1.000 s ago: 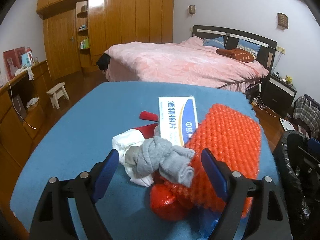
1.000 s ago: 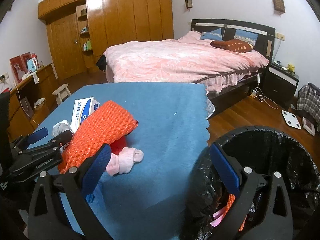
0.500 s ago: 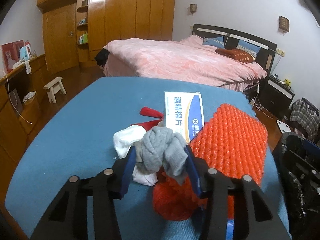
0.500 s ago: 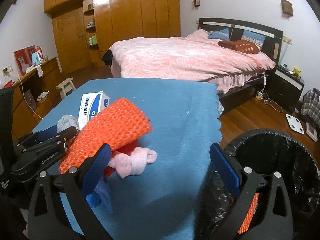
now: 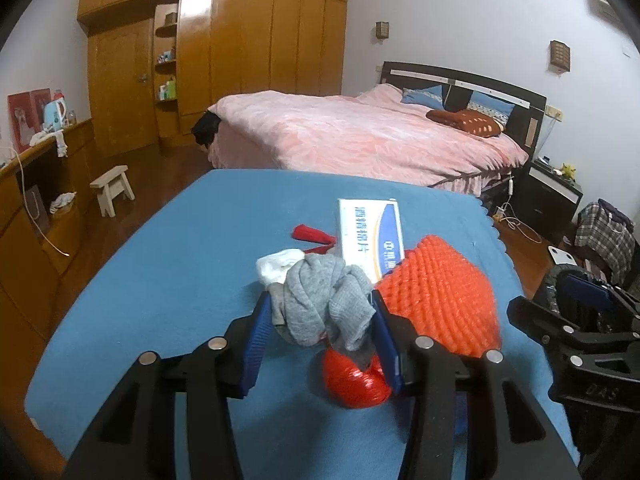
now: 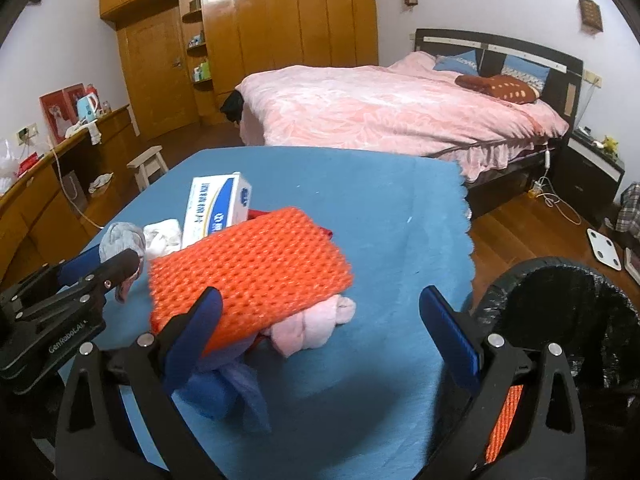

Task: Collect trash
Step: 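Grasp the grey sock with the left tool while the right tool grasps another orange foam net, then lift the orange foam net with the right tool, holding the sock in the left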

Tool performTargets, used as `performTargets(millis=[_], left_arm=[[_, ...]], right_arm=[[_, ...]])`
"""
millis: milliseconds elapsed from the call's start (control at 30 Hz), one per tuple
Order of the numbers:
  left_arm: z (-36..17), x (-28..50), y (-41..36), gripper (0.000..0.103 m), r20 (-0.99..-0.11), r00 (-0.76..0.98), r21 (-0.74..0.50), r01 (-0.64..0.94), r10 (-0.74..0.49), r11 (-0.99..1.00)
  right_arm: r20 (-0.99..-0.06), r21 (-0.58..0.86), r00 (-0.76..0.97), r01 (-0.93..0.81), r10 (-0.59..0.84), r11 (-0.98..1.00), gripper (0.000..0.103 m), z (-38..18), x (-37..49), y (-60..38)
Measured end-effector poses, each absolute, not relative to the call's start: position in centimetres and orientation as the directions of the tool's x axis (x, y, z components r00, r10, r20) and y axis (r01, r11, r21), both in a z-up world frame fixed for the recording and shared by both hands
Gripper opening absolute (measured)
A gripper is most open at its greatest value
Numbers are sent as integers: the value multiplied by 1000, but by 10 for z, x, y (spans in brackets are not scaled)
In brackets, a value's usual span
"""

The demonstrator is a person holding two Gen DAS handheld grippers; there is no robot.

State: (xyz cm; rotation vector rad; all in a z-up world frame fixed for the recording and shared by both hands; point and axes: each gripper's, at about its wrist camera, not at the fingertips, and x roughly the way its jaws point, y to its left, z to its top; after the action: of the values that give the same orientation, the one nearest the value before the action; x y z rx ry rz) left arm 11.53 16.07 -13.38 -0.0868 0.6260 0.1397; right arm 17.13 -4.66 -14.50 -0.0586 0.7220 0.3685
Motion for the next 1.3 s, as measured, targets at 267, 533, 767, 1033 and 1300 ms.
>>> performTargets(millis=[267,533,767,1033,1300], left_arm=[[-134,111,172,48,-586,800,-25,-173,126,985],[-137,112,173,48,-595,796,-35,-168,114,985],[-140,111,174,48,-598,794,-41,-161,105,986],[-138,109,171,48,-594,798,-40,-158,104,987],[-136,106,177,48,-590,798,-33,-180,126,983]], right_arm=[[-686,82,652,-370,322,925,96,-155,172,-31],[-721,138,582,-412,377,900,70,-168,175,-18],[-720,226,511,-466,469,855,16,-169,175,-14],[-712,195,516,-504,475,841,6,-159,168,-10],[-693,189,519,-540,501,820,47,-145,163,3]])
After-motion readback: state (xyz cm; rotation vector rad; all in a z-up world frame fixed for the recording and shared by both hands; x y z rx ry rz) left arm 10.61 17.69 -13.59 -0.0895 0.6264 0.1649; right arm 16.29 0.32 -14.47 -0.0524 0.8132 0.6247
